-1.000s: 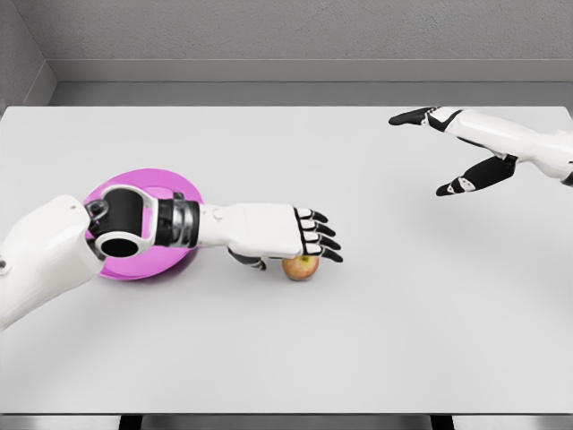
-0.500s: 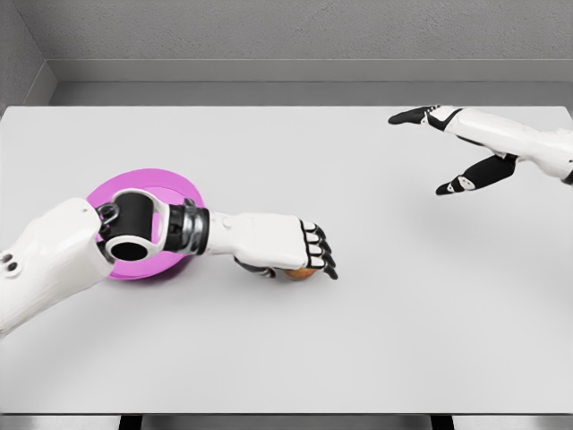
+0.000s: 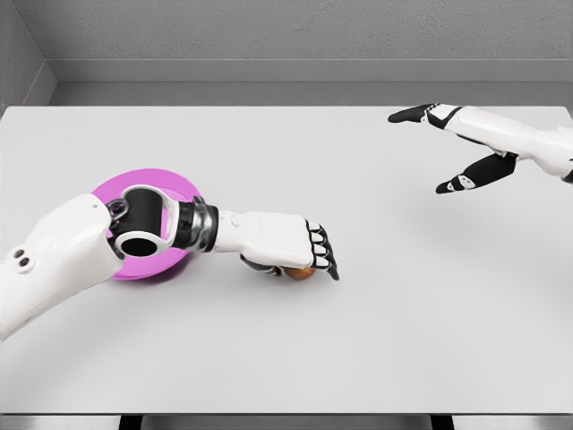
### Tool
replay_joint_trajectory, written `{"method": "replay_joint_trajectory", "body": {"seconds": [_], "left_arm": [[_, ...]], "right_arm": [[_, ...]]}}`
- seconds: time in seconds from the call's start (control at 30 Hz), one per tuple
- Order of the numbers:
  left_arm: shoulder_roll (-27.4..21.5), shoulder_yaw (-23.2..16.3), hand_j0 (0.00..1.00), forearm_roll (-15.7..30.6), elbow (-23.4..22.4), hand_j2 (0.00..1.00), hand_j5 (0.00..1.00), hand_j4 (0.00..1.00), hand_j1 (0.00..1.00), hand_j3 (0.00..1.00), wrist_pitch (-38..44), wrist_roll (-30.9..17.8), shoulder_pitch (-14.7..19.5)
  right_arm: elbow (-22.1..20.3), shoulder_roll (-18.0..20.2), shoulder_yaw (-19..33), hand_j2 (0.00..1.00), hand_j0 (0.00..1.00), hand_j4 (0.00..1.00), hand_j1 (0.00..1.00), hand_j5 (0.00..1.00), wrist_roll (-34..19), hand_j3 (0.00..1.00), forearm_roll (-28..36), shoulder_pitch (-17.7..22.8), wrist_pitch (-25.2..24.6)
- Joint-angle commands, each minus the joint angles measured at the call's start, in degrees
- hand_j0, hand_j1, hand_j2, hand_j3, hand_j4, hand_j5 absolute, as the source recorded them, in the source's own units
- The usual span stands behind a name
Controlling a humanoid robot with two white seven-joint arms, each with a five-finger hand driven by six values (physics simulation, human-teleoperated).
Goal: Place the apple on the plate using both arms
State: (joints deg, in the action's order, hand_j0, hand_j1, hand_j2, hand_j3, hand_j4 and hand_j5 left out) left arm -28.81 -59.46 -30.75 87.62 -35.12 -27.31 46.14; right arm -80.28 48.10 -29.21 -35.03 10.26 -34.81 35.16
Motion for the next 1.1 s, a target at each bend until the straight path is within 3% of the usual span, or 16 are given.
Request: {"method": "replay_joint_trajectory", "body": {"seconds": [0.0,0.7,0.83,1.07], "left_arm": [[0.16,0.04,0.85,-0.01,-0.35,0.85,0.85,0.85,0.85,0.85,0.12,-0.12,0.0],[1.74,-1.01,0.84,-2.56,-3.34,0.84,0.84,0.84,0.84,0.84,0.12,-0.12,0.18],[1.65,-1.01,0.73,-2.56,-3.34,0.73,0.73,0.73,0.73,0.73,0.12,-0.12,0.18],[1.56,-1.45,0.63,-2.56,-3.34,0.63,0.63,0.63,0.63,0.63,0.12,-0.2,0.18]], "right_arm": [[-0.05,0.06,0.03,1.0,1.0,1.0,1.0,1.0,0.03,1.0,0.46,0.0,-0.16],[-0.4,0.06,0.03,1.0,1.0,1.0,1.0,1.0,0.03,1.0,0.46,0.09,-0.16],[-0.58,0.06,0.03,1.0,1.0,1.0,1.0,1.0,0.03,1.0,0.46,0.0,-0.16],[-1.02,0.06,0.03,1.0,1.0,1.0,1.0,1.0,0.03,1.0,0.46,0.0,-0.16]]}}
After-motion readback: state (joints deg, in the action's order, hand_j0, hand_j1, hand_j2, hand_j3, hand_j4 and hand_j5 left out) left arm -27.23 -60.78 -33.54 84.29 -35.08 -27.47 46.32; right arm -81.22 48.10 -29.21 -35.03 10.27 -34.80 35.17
